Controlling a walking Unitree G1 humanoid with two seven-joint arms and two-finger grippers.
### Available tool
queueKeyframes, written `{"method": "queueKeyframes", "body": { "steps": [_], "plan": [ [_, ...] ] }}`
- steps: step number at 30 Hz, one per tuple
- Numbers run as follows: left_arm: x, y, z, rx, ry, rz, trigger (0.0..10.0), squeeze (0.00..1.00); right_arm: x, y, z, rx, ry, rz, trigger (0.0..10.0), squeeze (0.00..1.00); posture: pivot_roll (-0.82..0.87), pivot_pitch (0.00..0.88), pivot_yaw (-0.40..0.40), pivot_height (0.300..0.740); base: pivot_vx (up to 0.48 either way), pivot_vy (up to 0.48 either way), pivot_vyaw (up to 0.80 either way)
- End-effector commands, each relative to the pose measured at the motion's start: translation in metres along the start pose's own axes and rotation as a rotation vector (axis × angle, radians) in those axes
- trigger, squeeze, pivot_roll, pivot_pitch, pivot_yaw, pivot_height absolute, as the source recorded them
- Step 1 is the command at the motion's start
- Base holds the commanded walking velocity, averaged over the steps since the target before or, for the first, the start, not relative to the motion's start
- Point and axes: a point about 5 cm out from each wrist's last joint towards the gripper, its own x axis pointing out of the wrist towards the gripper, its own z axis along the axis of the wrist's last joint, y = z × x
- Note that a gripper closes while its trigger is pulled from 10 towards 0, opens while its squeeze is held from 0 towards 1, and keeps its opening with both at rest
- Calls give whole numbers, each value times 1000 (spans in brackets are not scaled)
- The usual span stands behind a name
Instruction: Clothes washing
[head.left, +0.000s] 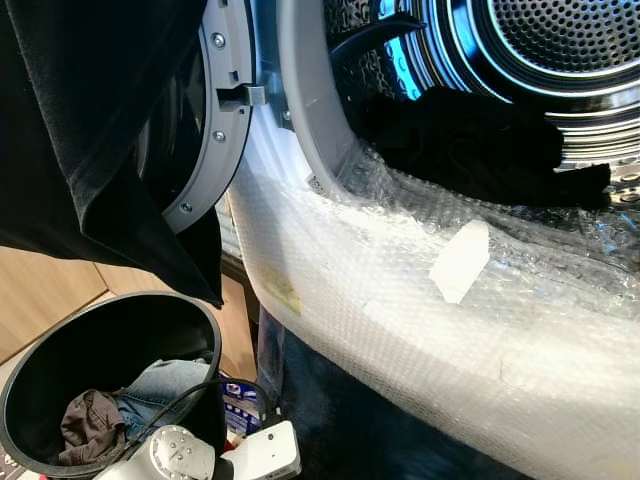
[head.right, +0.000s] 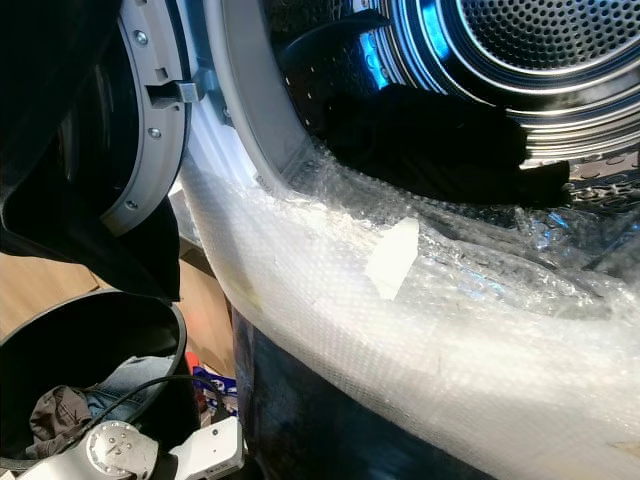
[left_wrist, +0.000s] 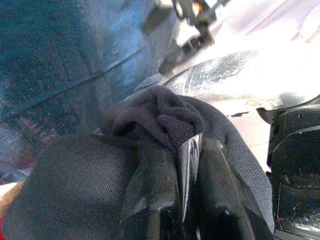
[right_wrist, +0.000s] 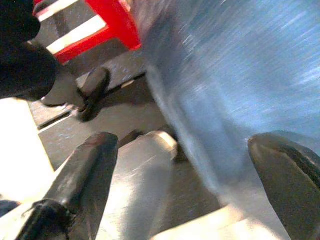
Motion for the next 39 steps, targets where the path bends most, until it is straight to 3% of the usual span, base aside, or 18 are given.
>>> {"method": "queueKeyframes", "body": {
  "steps": [1,4,5,6,9,14,18,24,29,34,39],
  "plan": [
    [-4,2,7,36,-23,23,0,0,-5,-6,6,-75,-23,47,10000,0,51,68,-45,740,0,0,0],
    [-6,4,7,42,-18,30,0,0,-14,-16,8,-160,-35,102,10000,24,49,70,-43,740,0,0,0],
    [-7,5,6,44,-15,34,0,0,-18,-20,10,-173,-46,125,10000,957,49,70,-43,740,0,0,0],
    [-8,6,5,47,-8,36,0,0,-22,-23,13,-180,-62,150,10000,1000,49,70,-43,740,0,0,0],
    [-11,6,3,48,7,26,0,0,-40,-37,25,-265,-141,223,10000,1000,44,71,-40,740,0,0,0],
    [-11,5,3,54,13,7,0,0,-54,-43,36,-324,-192,299,10000,1000,37,73,-35,740,0,0,0],
    [-8,5,5,68,17,-10,0,0,-65,-29,52,-348,-286,479,10000,1000,43,72,-36,740,0,0,0],
    [-2,9,14,102,-9,8,0,0,-75,1,56,-467,-260,690,10000,1000,38,66,-32,740,0,0,0],
    [5,12,26,129,-50,12,0,0,-79,14,52,-471,-221,761,10000,1000,37,63,-33,740,0,0,0],
    [20,8,45,170,-103,-36,0,0,-72,18,51,-408,-195,683,10000,1000,32,65,-37,740,0,0,0],
    [35,3,61,198,-150,-72,0,0,-75,28,60,-297,-283,648,10000,1000,30,69,-40,740,0,0,0]
  ]
}}
